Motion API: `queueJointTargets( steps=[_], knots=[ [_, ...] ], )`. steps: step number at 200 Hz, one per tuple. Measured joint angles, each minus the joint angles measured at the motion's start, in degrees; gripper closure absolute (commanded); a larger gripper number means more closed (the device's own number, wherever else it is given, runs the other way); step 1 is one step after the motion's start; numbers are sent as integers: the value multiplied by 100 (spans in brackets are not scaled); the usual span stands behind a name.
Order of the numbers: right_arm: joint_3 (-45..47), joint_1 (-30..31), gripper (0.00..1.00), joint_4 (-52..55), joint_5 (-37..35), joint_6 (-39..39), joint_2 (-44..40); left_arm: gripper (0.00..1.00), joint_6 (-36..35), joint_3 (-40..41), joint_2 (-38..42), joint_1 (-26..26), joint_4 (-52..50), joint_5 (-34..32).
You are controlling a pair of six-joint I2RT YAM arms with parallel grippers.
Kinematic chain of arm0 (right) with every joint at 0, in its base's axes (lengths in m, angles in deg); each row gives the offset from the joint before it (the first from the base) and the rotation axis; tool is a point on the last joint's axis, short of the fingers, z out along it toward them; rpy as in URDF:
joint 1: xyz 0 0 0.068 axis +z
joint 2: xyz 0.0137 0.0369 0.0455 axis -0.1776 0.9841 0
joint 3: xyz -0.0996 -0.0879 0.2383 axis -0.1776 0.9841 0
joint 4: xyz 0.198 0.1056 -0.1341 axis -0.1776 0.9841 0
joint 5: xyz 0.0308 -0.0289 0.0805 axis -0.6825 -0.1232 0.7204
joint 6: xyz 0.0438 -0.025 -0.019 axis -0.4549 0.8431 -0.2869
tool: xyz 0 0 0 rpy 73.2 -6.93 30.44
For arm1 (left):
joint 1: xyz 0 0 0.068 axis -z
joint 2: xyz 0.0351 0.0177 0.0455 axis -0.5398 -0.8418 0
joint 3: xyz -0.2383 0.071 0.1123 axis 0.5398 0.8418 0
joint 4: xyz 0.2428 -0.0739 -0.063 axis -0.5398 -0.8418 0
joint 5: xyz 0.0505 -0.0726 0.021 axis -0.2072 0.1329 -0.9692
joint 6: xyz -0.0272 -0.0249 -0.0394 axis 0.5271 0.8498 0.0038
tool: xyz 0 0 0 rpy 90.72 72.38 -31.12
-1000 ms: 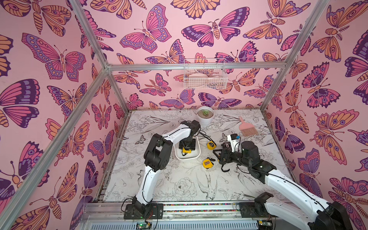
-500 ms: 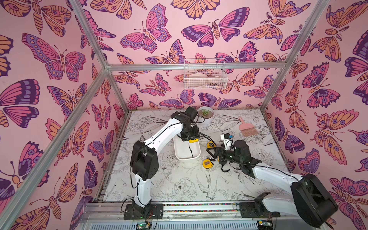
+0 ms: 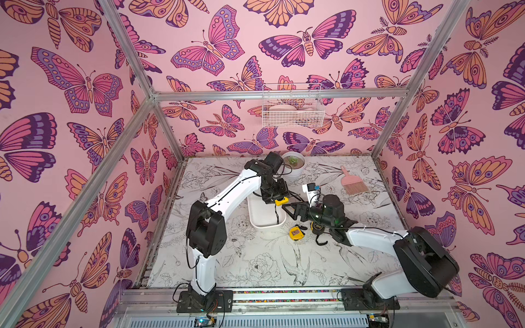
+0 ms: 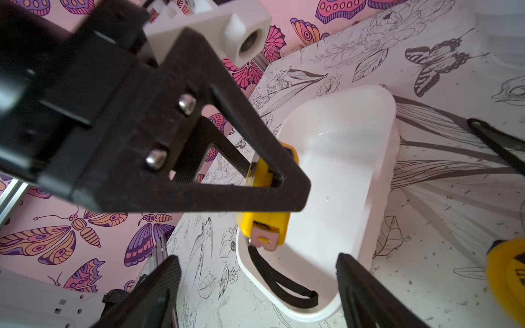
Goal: Take the tape measure out of the storage box
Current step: Place the tape measure at the center of the board.
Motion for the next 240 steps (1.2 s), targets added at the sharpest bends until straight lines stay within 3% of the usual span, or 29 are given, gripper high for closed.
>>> queueJointTargets(
  steps=[42,83,103,120,139,165,209,240],
  knots=[
    [-184,101,22,-673,-216,-238,568,63,138,15,0,81,57,50],
    [-321,177,58,-1071,-387,-420,885,62,229,103,0,90,131,85],
    [-321,179,70,-1185,-424,-533,992,60,234,116,11,79,168,42],
    [-321,177,79,-1224,-439,-688,1010,52,210,129,13,74,238,4],
    [-321,173,82,-1268,-474,-802,1010,42,170,131,28,68,289,20],
    [-321,181,82,-1292,-487,-734,1010,1,105,142,48,74,295,42],
    [-273,96,84,-1073,-437,-614,855,1,-39,168,382,0,273,-160],
    [125,-638,85,-957,-216,-667,407,0,-280,168,949,-385,278,-466]
  ],
)
